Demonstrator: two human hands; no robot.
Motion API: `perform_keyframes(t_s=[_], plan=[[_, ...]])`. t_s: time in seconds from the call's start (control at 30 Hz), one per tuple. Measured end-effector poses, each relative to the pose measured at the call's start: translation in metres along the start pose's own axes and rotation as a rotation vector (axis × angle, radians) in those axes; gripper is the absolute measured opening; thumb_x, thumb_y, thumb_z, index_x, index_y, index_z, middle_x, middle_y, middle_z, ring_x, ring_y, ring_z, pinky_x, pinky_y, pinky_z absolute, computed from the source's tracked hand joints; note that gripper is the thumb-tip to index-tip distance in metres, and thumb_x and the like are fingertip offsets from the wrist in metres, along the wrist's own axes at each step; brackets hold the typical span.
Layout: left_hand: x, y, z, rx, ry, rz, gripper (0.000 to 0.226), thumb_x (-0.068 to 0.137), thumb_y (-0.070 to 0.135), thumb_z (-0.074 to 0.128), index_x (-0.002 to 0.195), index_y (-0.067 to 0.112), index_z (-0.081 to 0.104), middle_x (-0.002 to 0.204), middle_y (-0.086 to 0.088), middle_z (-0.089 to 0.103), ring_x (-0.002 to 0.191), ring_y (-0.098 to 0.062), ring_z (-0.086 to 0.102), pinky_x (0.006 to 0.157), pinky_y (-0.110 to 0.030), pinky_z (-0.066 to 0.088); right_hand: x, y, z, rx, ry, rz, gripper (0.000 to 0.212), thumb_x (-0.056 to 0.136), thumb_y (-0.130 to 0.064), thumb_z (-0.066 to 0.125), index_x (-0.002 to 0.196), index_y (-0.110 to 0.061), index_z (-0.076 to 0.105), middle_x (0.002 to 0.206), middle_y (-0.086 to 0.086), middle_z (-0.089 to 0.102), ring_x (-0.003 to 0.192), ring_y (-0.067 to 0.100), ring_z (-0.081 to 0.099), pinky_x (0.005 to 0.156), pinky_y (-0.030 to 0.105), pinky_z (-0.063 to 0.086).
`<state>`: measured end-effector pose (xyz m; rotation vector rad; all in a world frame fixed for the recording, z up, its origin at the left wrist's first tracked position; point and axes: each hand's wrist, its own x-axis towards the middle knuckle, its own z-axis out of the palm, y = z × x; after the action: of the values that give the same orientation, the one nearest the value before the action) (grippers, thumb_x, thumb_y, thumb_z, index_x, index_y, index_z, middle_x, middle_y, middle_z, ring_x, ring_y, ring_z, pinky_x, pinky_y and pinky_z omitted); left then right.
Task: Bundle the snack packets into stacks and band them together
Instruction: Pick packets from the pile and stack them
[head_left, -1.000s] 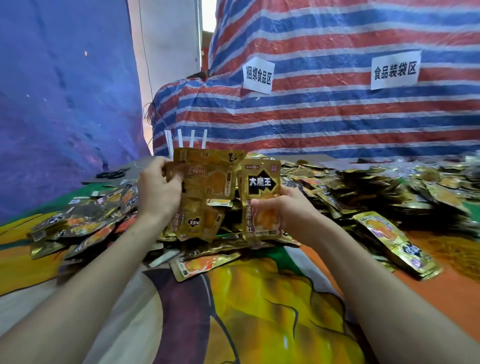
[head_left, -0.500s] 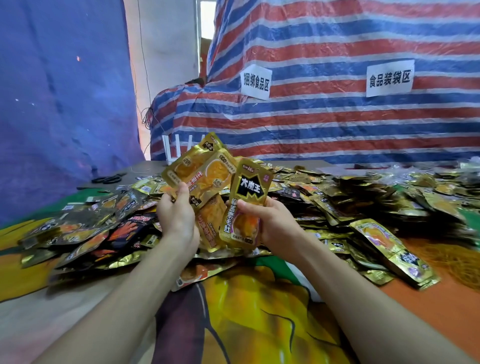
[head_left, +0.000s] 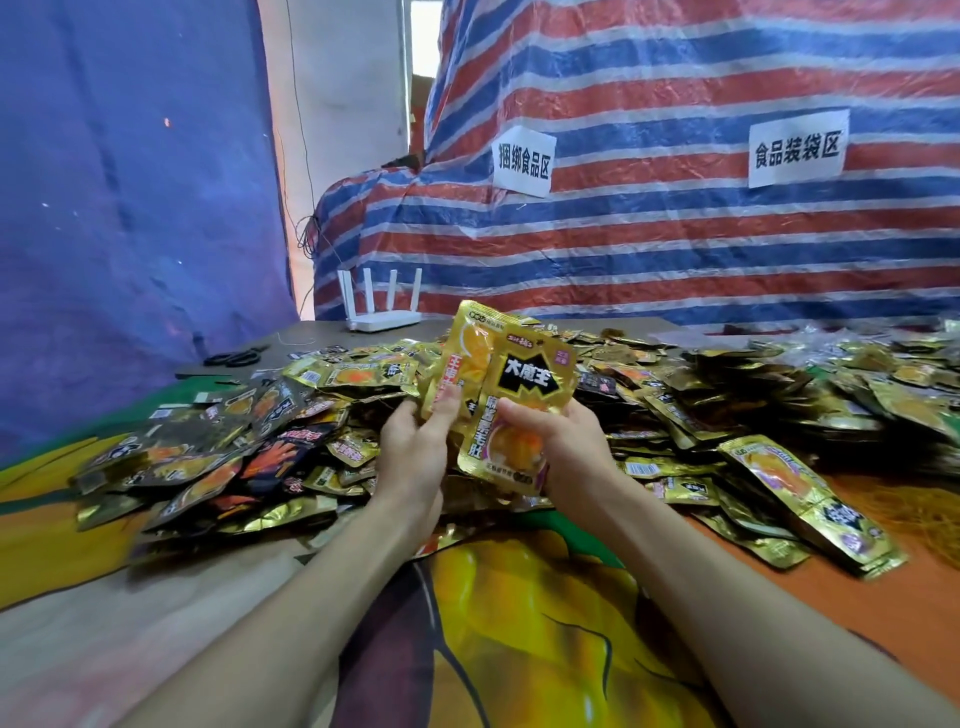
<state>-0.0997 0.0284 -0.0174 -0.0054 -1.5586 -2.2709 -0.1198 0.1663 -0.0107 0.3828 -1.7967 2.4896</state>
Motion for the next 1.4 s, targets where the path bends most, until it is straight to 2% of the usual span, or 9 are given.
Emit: perform_keyframes(t_s=[0.37,0.47,0.6,0.8,0.97,1.13,1.2,1.3,1.4], plan=[[-0.014,0.006,-0.019,0.397,-0.391,0.057,0.016,0.081,0.027,0.075,0.088,0.013,0.078,0.089,-0.01,0.077,0.086,-0.028,0.075,0.079,-0.054,0.061,0.002,-0.019,-0.034,-0.293,-0.26,0.043,0.024,0.059,-0.019,0.089,0.081,-0.013,0.08,0.09,0.014,0.078,0.082,0.03,0.076,0.071,0.038,0.061],[-0.016,0.01,-0.018,0.451,-0.396,0.065,0.048,0.079,0.052,0.066,0.093,0.007,0.079,0.093,-0.018,0.076,0.089,-0.024,0.071,0.093,-0.055,0.051,0.002,-0.02,-0.036,-0.3,-0.244,0.016,0.042,0.056,-0.014,0.09,0.095,-0.005,0.075,0.094,0.017,0.077,0.085,0.034,0.076,0.069,0.039,0.062],[-0.013,0.02,-0.016,0.389,-0.378,0.014,0.045,0.091,0.072,0.033,0.106,0.055,0.072,0.115,0.014,0.074,0.116,-0.002,0.063,0.106,-0.037,0.037,0.0,-0.018,-0.032,-0.227,-0.247,-0.026,0.03,0.059,-0.011,0.087,0.087,-0.008,0.077,0.093,0.019,0.077,0.08,0.032,0.076,0.065,0.037,0.06],[-0.004,0.015,-0.015,0.279,-0.182,-0.014,0.05,0.11,0.026,0.032,0.086,0.017,0.075,0.093,-0.02,0.07,0.081,-0.034,0.067,0.079,-0.056,0.057,-0.004,-0.011,-0.025,-0.188,-0.279,-0.022,0.021,0.063,-0.014,0.086,0.083,-0.012,0.08,0.096,0.019,0.077,0.085,0.033,0.076,0.068,0.038,0.061],[-0.003,0.018,-0.008,0.081,0.006,0.063,0.031,0.106,0.005,0.039,0.106,0.019,0.067,0.077,-0.002,0.075,0.07,-0.017,0.071,0.058,-0.037,0.061,-0.005,-0.006,-0.019,-0.157,-0.186,0.0,0.016,0.066,-0.013,0.086,0.08,-0.009,0.078,0.093,0.02,0.077,0.083,0.034,0.076,0.065,0.039,0.061],[0.0,0.02,-0.014,-0.125,0.087,-0.079,0.026,0.1,0.005,0.037,0.101,0.009,0.063,0.103,-0.012,0.073,0.099,-0.026,0.065,0.081,-0.04,0.052,-0.003,-0.008,-0.018,-0.036,-0.002,0.04,0.028,0.074,-0.007,0.083,0.099,-0.003,0.072,0.098,0.02,0.077,0.092,0.039,0.075,0.082,0.055,0.061],[0.0,0.019,-0.015,-0.216,0.134,-0.077,0.03,0.1,0.009,0.037,0.09,0.009,0.065,0.085,-0.005,0.076,0.092,-0.024,0.066,0.079,-0.038,0.051,-0.003,-0.011,-0.018,0.04,0.08,0.054,0.037,0.072,-0.009,0.084,0.106,-0.002,0.07,0.1,0.018,0.077,0.092,0.038,0.075,0.081,0.058,0.06],[-0.001,0.021,-0.017,-0.315,0.09,-0.027,0.03,0.097,0.011,0.043,0.076,0.014,0.063,0.074,-0.002,0.074,0.083,-0.023,0.07,0.09,-0.041,0.053,0.0,-0.011,-0.02,0.053,0.243,0.018,0.028,0.075,-0.007,0.085,0.098,-0.008,0.069,0.089,0.011,0.079,0.08,0.029,0.077,0.061,0.04,0.061],[-0.003,0.015,-0.01,-0.153,-0.071,-0.001,0.043,0.098,0.019,0.042,0.068,0.019,0.073,0.077,-0.001,0.075,0.072,-0.015,0.072,0.071,-0.03,0.053,0.0,-0.009,-0.017,0.033,0.301,0.012,0.027,0.076,-0.005,0.083,0.094,-0.013,0.066,0.086,0.007,0.079,0.069,0.019,0.076,0.053,0.031,0.055]])
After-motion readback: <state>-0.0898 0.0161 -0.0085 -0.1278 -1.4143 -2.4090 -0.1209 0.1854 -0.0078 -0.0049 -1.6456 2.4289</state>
